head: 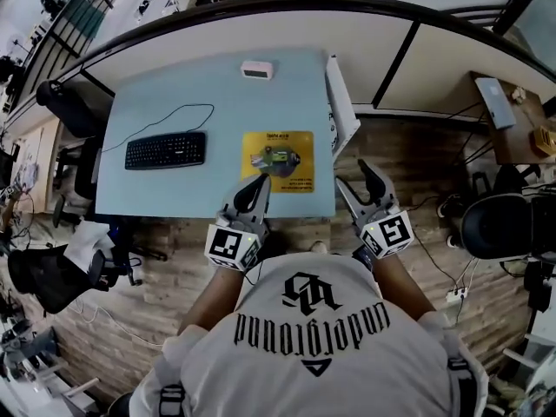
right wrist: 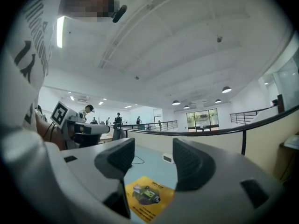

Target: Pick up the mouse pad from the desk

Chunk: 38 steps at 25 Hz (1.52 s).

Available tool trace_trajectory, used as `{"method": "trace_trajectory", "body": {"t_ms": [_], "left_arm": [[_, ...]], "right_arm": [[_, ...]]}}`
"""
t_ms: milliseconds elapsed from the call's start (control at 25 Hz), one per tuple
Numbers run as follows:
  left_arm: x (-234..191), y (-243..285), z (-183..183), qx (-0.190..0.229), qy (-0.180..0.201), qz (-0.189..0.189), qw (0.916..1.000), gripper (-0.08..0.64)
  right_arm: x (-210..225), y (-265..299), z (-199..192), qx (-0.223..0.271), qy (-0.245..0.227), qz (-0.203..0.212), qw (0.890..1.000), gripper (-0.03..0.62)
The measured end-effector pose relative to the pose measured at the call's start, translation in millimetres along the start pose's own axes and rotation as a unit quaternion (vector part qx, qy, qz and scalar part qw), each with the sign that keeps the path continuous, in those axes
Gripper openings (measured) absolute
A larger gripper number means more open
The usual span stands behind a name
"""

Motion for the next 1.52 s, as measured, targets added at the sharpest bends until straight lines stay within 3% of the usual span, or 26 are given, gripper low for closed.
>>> {"method": "trace_trajectory", "body": {"t_ms": [560, 880, 1160, 1520], "left_arm": [[-133, -2, 17, 0.004, 0.000, -0.086, 0.9963, 0.008], [-182, -16, 16, -0.007, 0.008, -0.131, 0.9914, 0.008], [-217, -29, 4, -0.014, -0.009, -0.146, 0.9892, 0.008], [-228, -27, -21, -0.038, -0.019, -0.160, 0.9862, 0.008]], "right_arm": [[-68, 100, 16, 0.000, -0.013, -0.070, 0.997, 0.245], [-105, 133, 1, -0.023, 0.002, -0.114, 0.993, 0.249], [-130, 152, -8, -0.046, -0.004, -0.134, 0.990, 0.258], [-134, 157, -31, -0.089, -0.003, -0.154, 0.984, 0.279]]}}
Point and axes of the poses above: the fingertips, and each gripper's own axes: y forward along the fingers, x to its right, z out of its top, the point moved 5 cm from there along -y, backward along the fingers, and after that the axes turned 7 degrees about -z, right-handed, at the moved point
